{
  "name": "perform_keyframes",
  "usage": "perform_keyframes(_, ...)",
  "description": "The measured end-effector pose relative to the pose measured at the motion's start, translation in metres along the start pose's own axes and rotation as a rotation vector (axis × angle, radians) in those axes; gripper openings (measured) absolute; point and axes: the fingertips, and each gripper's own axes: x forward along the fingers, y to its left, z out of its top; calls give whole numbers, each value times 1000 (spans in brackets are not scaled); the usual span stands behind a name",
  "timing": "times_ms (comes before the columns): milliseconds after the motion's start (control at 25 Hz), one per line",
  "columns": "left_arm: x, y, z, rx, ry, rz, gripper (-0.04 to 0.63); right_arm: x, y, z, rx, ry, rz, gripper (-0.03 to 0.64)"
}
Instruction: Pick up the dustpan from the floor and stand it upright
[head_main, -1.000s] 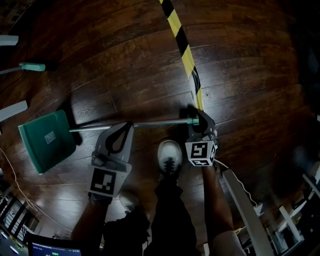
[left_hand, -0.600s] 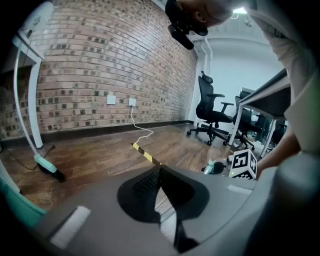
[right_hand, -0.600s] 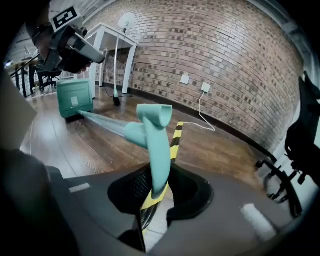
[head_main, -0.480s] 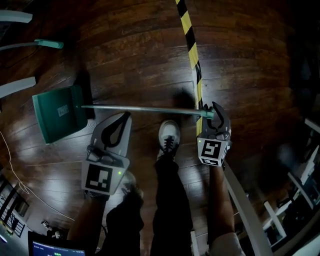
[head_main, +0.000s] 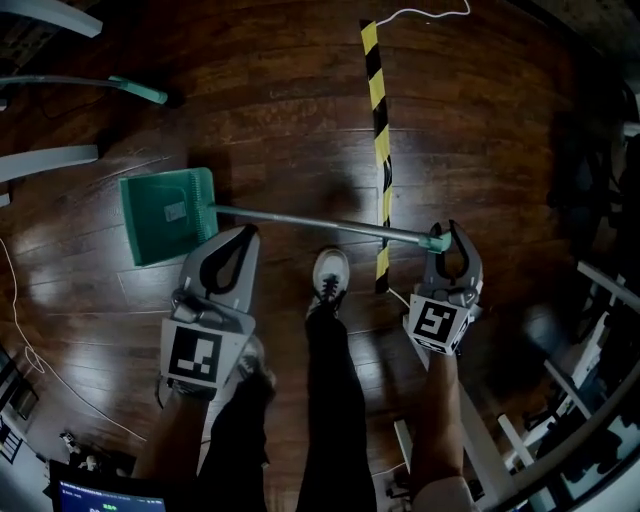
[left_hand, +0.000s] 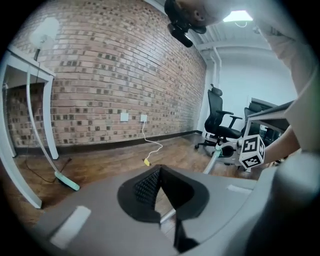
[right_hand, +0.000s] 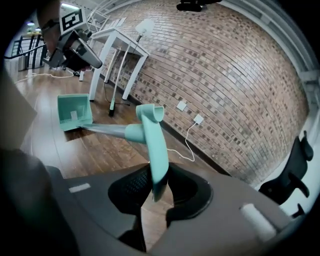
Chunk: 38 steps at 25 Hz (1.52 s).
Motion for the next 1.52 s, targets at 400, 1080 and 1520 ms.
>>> perform_keyframes(400,-41,13,61,-42,-38,52,0,-40,-38,75,-98,-22,12,94)
perform_keyframes(1080,-120,74,113,-83,-101,206,0,-88,-12,273,-219,-278,108,129)
perform_keyframes(1520,-185,99,121,-131,-139,297,0,-131,60,344,-321,-367,247,171)
